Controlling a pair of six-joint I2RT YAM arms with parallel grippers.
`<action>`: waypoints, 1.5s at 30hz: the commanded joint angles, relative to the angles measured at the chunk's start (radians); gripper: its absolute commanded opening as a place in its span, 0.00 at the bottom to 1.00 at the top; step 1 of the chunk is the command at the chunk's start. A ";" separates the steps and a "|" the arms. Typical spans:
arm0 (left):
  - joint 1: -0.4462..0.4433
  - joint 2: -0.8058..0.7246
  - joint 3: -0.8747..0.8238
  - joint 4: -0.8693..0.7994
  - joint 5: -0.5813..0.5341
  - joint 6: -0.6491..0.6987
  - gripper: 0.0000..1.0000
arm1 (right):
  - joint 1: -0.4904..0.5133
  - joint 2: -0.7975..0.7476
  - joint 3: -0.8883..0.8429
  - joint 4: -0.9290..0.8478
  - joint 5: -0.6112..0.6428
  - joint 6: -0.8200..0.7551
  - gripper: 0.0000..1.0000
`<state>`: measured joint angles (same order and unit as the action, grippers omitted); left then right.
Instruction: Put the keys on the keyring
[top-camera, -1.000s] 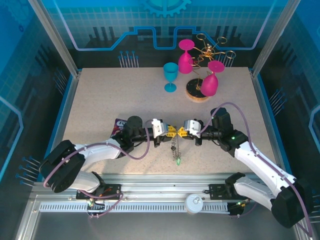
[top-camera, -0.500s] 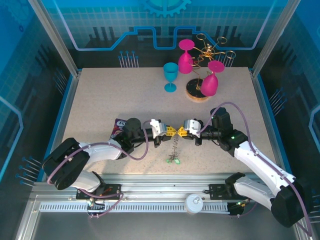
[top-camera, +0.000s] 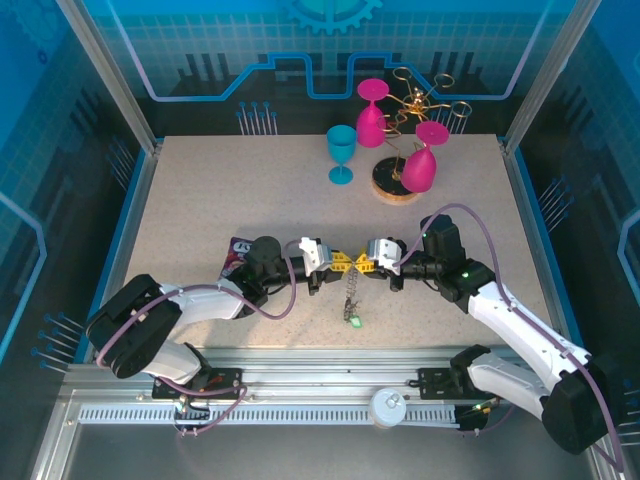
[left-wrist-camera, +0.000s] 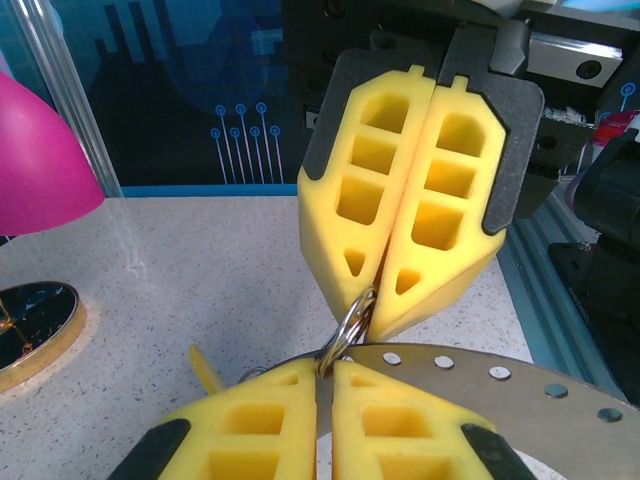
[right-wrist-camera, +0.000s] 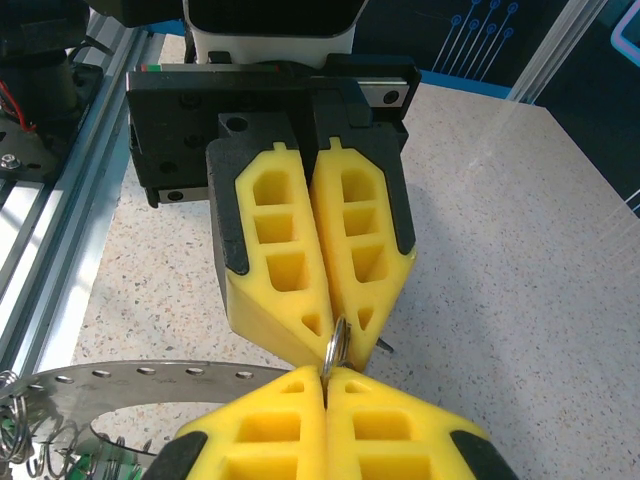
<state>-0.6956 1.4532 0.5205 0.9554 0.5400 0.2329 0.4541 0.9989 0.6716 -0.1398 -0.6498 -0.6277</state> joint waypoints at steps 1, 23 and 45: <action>0.001 -0.005 0.003 0.100 0.042 -0.023 0.10 | -0.003 0.010 0.019 -0.017 0.016 0.017 0.00; 0.000 -0.044 0.016 -0.004 -0.066 0.065 0.00 | -0.004 -0.013 0.016 -0.002 0.180 0.026 0.41; 0.207 -0.377 0.411 -1.092 -0.721 -0.141 0.00 | 0.231 0.203 0.171 -0.100 0.690 0.638 0.47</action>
<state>-0.5293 1.1076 0.8787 -0.0017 -0.0826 0.1879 0.6273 1.1099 0.8036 -0.1749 -0.0280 -0.0872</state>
